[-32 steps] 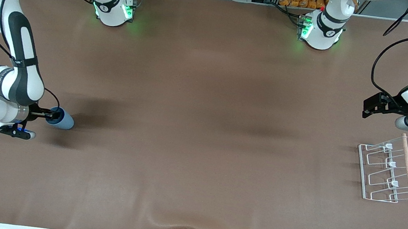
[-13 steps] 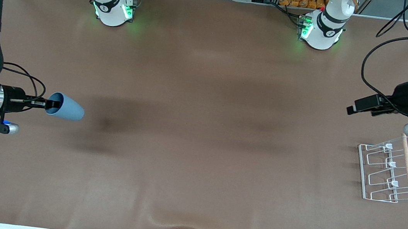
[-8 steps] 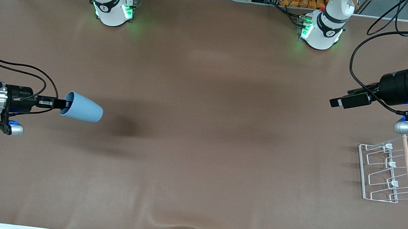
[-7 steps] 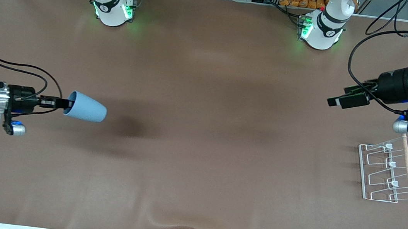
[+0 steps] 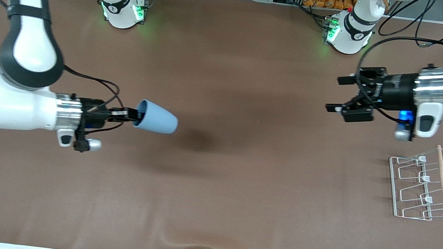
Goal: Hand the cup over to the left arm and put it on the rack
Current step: 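Carry the cup to mid-table while the left gripper reaches toward it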
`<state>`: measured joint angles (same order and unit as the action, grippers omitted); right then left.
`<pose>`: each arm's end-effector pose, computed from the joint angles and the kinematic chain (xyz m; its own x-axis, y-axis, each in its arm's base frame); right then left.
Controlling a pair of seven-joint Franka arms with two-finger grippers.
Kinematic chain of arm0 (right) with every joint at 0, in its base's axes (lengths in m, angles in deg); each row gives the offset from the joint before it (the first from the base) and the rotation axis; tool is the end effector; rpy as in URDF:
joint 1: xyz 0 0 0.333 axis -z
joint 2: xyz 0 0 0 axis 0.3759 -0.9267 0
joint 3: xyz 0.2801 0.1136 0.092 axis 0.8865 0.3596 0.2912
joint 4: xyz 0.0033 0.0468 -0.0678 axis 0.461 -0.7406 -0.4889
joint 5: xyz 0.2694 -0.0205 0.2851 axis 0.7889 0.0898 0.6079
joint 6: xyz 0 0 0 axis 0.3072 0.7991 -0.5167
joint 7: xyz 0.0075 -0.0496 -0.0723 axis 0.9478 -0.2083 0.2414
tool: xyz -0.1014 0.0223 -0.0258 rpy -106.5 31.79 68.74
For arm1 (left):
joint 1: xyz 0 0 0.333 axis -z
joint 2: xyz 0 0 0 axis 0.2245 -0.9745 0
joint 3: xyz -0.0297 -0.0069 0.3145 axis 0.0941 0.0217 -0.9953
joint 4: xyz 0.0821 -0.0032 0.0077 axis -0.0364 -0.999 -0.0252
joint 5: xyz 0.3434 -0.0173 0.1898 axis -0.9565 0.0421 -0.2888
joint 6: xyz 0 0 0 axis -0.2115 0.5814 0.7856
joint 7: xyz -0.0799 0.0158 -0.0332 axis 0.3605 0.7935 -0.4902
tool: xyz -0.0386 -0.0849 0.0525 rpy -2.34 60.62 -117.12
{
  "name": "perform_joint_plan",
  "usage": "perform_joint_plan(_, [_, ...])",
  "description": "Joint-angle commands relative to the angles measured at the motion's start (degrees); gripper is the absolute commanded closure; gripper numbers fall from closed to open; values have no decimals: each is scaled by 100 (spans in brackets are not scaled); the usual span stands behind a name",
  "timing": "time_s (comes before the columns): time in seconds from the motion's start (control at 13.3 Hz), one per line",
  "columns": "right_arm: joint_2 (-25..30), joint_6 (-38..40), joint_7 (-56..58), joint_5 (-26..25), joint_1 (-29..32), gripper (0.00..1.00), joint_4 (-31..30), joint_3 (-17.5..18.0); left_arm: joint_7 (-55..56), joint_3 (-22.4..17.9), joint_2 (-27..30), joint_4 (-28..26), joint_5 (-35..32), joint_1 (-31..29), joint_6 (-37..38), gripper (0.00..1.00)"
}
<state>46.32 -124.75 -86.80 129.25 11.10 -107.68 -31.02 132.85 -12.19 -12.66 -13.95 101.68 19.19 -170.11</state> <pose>0.6511 0.2002 0.4344 0.9614 0.1290 -0.2430 -0.0967 -0.6683 -0.7376 0.5680 -0.1706 0.5687 0.3193 0.5790 -0.7502 0.9191 -0.3820 0.0963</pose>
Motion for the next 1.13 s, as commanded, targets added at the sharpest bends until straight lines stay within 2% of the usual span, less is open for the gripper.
perform_joint_plan(0.0, [29,-350,-56,296,-281,100,12,-50,915,-21,-534,610,99,221,33,0])
perform_joint_plan(0.15, [38,-806,-170,481,-553,100,12,-50,1514,-12,-913,997,169,239,33,0])
perform_joint_plan(0.53, [38,-1871,-1066,499,-1309,100,74,-50,2026,-12,-1195,1078,495,607,-397,0])
perform_joint_plan(0.9, [65,-1890,-1838,490,-1767,100,74,-42,2272,-30,-1388,1060,407,1109,-1144,0])
perform_joint_plan(1.05, [126,-1803,-2216,490,-1907,100,48,-7,1922,-39,-1476,1060,207,1188,-1198,0])
